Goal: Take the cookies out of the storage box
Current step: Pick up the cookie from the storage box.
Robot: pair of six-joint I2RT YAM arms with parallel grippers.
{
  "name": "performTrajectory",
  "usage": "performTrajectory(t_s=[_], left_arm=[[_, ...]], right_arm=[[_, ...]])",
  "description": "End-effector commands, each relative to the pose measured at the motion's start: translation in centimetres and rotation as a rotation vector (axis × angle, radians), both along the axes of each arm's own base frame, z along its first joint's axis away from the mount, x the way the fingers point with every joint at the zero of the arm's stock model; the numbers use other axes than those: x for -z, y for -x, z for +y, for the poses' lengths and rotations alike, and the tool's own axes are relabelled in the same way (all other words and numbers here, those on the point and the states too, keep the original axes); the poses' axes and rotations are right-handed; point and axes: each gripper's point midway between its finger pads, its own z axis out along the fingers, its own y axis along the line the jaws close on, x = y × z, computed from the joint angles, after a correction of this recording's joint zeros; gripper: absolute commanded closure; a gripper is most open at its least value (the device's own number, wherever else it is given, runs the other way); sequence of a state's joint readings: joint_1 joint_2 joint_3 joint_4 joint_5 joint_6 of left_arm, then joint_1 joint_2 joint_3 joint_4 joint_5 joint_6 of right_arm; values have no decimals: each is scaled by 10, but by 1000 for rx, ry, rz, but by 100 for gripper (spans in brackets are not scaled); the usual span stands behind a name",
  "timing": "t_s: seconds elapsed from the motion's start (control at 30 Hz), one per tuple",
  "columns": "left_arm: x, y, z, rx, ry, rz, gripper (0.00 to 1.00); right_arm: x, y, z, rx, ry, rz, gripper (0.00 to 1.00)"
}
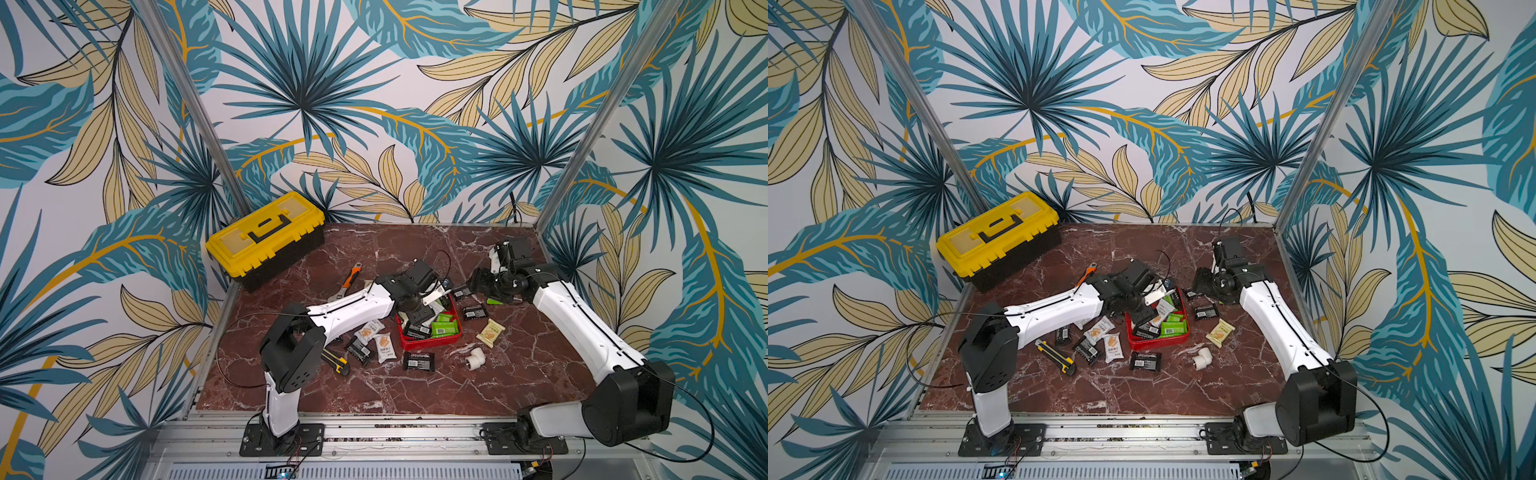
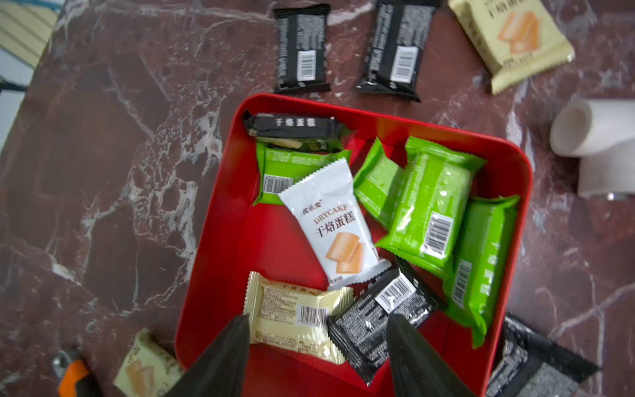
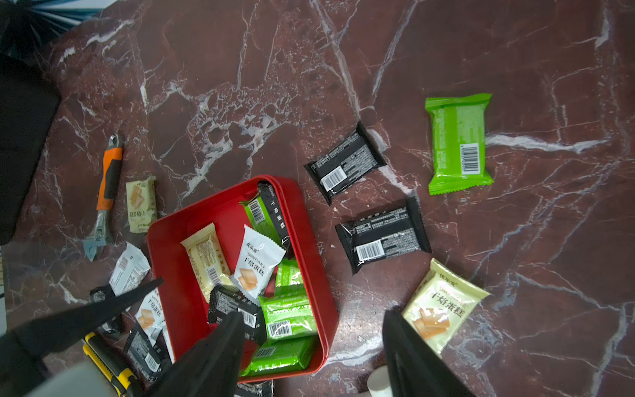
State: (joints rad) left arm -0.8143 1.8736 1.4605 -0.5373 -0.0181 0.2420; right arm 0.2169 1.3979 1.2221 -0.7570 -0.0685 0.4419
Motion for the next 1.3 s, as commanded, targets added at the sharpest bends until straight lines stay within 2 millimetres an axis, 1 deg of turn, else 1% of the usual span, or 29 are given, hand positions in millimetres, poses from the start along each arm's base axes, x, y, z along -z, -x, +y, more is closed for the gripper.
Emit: performTrajectory(t_s=[0.0,0.07,0.1,0.2,0.27,0.33,0.5,0.63,0.77,0.9,1.13,1.27], left_arm=[[-56,-26,4,-220,275,-74,34],[-80,-39,18,-369,408,-131,34],[-88,-44,25,-437,470,-147,34],[-101,-51,56,-646,650,-170,34],[-108,-50,73,-742,754,-185,34],[-106,-47,92,-833,810,-186,35],[-97,-42,130,-966,825,-193,35],[-88,-38,154,-1061,872,-167,35],[-84,-35,168,-1101,888,-160,35],[-82,-33,177,-1118,883,-162,35],[-79,-34,186,-1130,888,-152,35],[-79,-36,189,-1129,887,-149,35]], right_arm=[[-1,10,25,-53,-3,22,32],[6,13,44,-56,3,44,32],[11,14,51,-46,6,60,32],[29,14,70,26,13,114,33],[41,14,77,94,17,157,33],[52,13,83,166,12,186,33],[71,5,104,241,7,237,32],[91,2,109,304,23,291,31],[103,0,105,340,63,311,31],[114,1,107,345,79,339,31],[131,-5,112,334,103,369,34],[140,-6,111,338,120,380,36]])
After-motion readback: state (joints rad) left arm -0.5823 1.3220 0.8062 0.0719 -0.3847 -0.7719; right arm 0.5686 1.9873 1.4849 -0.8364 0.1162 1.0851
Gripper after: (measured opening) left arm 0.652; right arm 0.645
